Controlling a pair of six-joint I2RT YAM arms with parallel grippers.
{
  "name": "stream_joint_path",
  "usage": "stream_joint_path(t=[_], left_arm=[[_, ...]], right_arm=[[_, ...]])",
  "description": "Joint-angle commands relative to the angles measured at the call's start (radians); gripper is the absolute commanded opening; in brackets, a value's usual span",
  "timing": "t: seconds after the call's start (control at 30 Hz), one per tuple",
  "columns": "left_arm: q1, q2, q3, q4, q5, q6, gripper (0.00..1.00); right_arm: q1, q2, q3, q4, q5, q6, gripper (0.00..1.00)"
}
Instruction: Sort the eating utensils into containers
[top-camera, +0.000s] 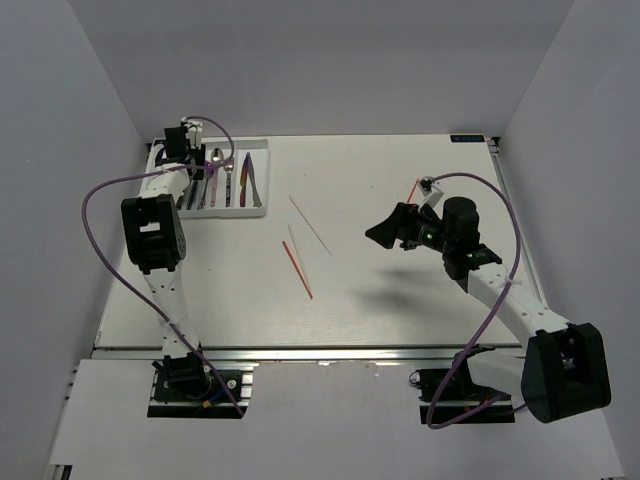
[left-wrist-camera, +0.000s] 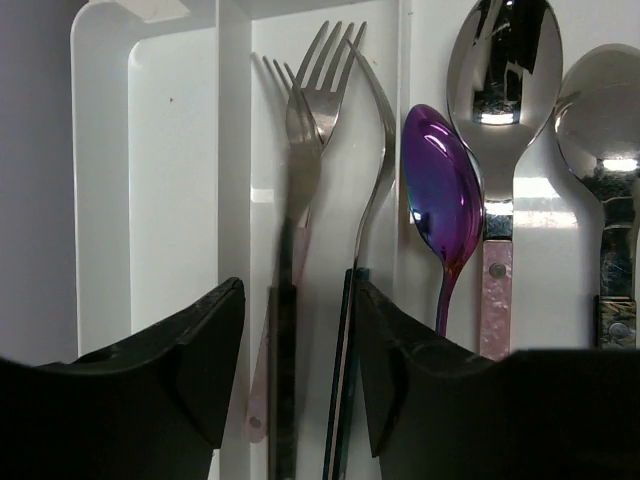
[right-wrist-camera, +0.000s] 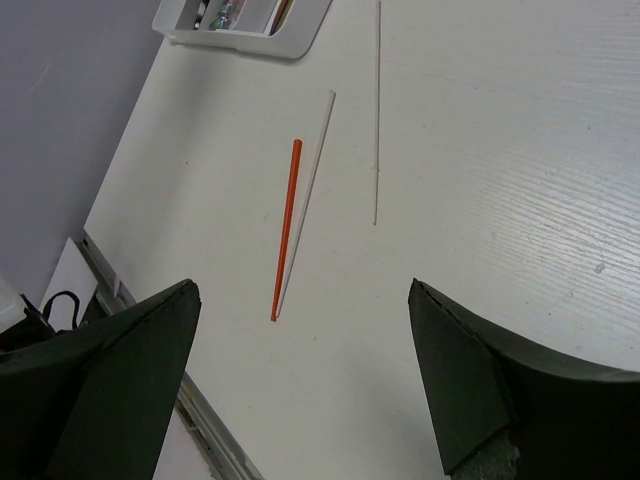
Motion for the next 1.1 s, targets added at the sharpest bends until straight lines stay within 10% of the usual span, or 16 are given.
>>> stream_joint_path(t=[0.0,0.1,0.37,0.53,0.6,0.83,1.07], left_arm=[[0.005,-0.050,0.038,0.022,-0.058,-0.047,0.62],[0.005,-0.117,0.037,0.023,-0.135,-0.114,0.98],[0.005,-0.407,0.050,-0.174,-0.170,-0.559,0.98],[0.005,-0.701,-0.152,-0.294,0.052,-0.682,0.98],[0.005,-0.846,-0.332,-0.212,0.080,-0.676,0.98],[0.004,-1.340,-0.998,-0.055,0.011,-0.730,0.98],[-0.022,-1.408,-1.068,-0.096,0.025,-0.708,0.98]], right_arm=[[0.012,0.006,0.027,0.012,0.024,-0.030,0.89],[0.042,0.019,0.050,-0.011,0.062,-0.064,0.89],[0.468,0.193,0.369,-0.344,0.888,-0.245,0.89],[0.506,0.321,0.396,-0.255,0.602,-0.187,0.89],[0.561,0.413,0.472,-0.324,0.726,-0.196,0.89],[0.698,0.656,0.673,-0.410,0.762,-0.173,0.52],[0.726,0.881,0.879,-0.512,0.828,-0.187,0.42]])
